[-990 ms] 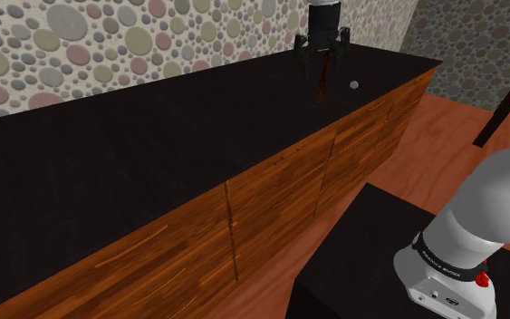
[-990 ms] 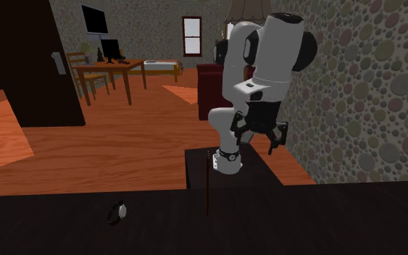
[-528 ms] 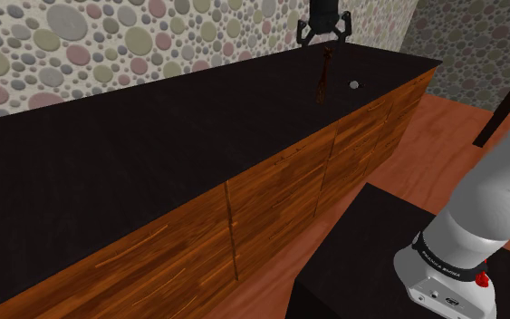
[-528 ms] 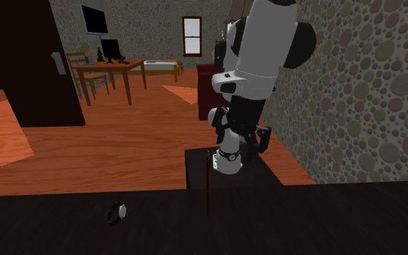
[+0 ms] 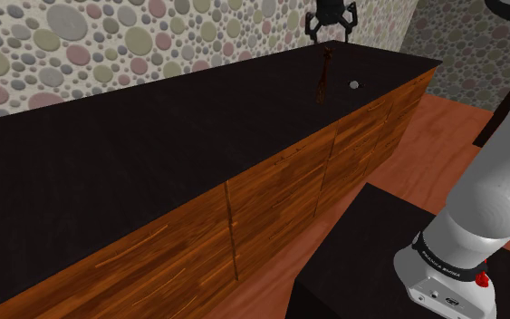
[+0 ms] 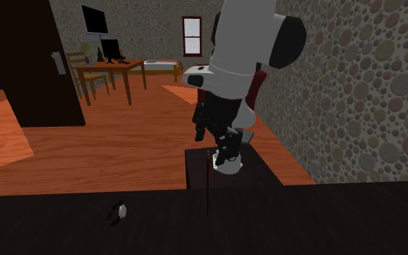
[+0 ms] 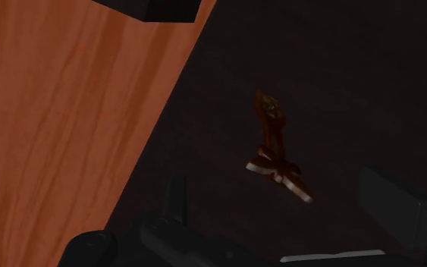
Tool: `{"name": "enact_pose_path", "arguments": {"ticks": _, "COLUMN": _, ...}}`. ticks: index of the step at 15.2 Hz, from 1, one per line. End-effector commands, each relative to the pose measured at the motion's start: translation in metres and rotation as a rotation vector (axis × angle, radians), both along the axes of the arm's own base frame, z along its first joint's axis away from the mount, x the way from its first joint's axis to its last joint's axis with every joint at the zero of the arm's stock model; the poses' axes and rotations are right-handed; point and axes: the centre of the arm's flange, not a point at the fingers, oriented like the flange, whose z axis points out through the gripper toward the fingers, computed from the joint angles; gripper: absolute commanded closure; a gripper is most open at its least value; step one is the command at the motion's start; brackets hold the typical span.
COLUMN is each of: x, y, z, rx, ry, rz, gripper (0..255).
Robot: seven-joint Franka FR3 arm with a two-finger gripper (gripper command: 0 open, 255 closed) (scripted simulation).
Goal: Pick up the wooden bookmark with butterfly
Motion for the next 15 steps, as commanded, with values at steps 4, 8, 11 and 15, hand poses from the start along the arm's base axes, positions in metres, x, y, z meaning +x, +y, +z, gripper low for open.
{"name": "enact_pose_path", "arguments": {"ticks": 4, "x": 0.0, "y": -0.001, "z": -0.026, "rx": -0.002, "ry": 0.0, "rz": -0.005, "gripper": 0}}
{"name": "enact_pose_path", "arguments": {"ticks": 8, "x": -0.001, "y": 0.0, "z": -0.029, "rx": -0.002, "ry": 0.0, "rz": -0.005, "gripper": 255}}
{"name": "enact_pose_path", "arguments": {"ticks": 11, "x": 0.0, "y": 0.0, "z": -0.03, "rx": -0.002, "ry": 0.0, "rz": -0.005, "gripper": 255}}
{"name": "enact_pose_path", "arguments": {"ticks": 15, "x": 0.0, "y": -0.001, "z": -0.03, "rx": -0.002, "ry": 0.0, "rz": -0.005, "gripper": 255}}
